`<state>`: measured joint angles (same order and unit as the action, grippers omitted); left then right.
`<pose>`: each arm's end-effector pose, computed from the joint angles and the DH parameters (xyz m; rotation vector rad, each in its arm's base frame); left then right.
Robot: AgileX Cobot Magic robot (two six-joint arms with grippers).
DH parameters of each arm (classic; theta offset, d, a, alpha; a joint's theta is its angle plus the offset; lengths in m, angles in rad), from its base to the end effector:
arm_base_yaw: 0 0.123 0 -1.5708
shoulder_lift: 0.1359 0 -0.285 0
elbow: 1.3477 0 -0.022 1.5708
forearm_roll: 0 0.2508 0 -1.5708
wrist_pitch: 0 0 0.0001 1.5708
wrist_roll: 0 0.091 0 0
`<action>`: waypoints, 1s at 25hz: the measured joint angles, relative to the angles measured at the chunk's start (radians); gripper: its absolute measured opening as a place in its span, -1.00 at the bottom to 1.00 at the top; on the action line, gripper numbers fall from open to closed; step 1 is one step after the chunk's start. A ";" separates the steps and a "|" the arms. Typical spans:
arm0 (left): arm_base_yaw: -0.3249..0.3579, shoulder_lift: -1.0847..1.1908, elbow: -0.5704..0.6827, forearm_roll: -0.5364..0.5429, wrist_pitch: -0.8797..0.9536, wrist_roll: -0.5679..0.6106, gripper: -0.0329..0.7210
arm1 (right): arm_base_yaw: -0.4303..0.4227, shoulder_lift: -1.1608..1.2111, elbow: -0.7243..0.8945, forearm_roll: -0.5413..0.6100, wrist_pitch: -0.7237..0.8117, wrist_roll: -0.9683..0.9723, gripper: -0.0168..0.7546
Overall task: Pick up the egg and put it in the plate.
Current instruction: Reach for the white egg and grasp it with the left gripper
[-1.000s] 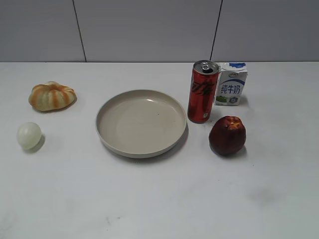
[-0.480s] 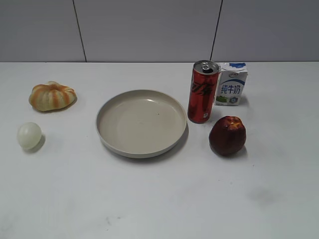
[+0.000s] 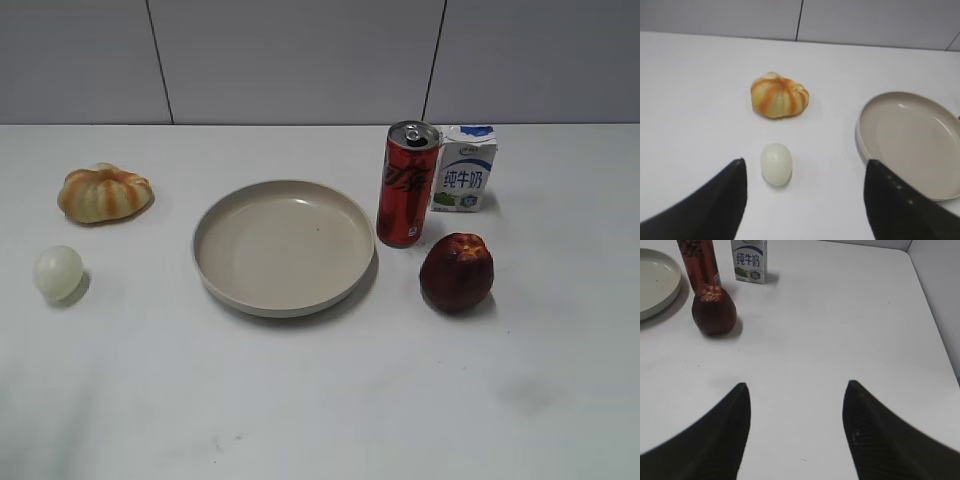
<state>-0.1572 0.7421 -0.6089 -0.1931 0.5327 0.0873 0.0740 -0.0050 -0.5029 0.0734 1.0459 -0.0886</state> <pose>0.1425 -0.0316 0.3037 0.1406 2.1435 -0.2428 -0.0059 0.0054 0.2795 -0.1671 2.0134 0.0782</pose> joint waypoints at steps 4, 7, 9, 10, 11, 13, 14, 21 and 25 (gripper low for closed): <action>0.000 0.283 -0.143 -0.015 0.026 0.001 0.51 | 0.000 0.000 0.000 0.000 0.000 0.000 0.20; 0.000 0.474 -0.253 -0.017 0.089 0.001 0.50 | 0.000 0.000 0.000 0.000 0.000 0.000 0.20; 0.000 0.594 -0.318 -0.018 0.145 0.001 0.50 | 0.000 0.000 0.000 0.000 0.000 0.000 0.20; 0.000 0.640 -0.349 -0.018 0.168 0.001 0.50 | 0.000 0.000 0.000 0.000 0.000 0.000 0.20; 0.000 0.692 -0.377 -0.018 0.192 0.001 0.50 | 0.000 0.000 0.000 0.000 0.000 0.000 0.20; 0.000 0.776 -0.416 -0.017 0.218 0.001 0.50 | 0.000 0.000 0.000 0.000 0.000 0.000 0.20; 0.000 0.815 -0.430 -0.013 0.222 0.001 0.50 | 0.000 0.000 0.000 0.000 0.000 0.000 0.20; 0.000 1.014 -0.458 0.031 0.224 0.001 0.57 | 0.000 0.000 0.000 0.000 0.000 0.000 0.20; 0.000 1.098 -0.458 0.047 0.199 0.001 0.70 | 0.000 0.000 0.000 0.000 0.000 0.000 0.20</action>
<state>-0.1572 1.8399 -1.0666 -0.1457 0.7313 0.0886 0.0740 -0.0050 -0.5029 0.0734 1.0459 -0.0886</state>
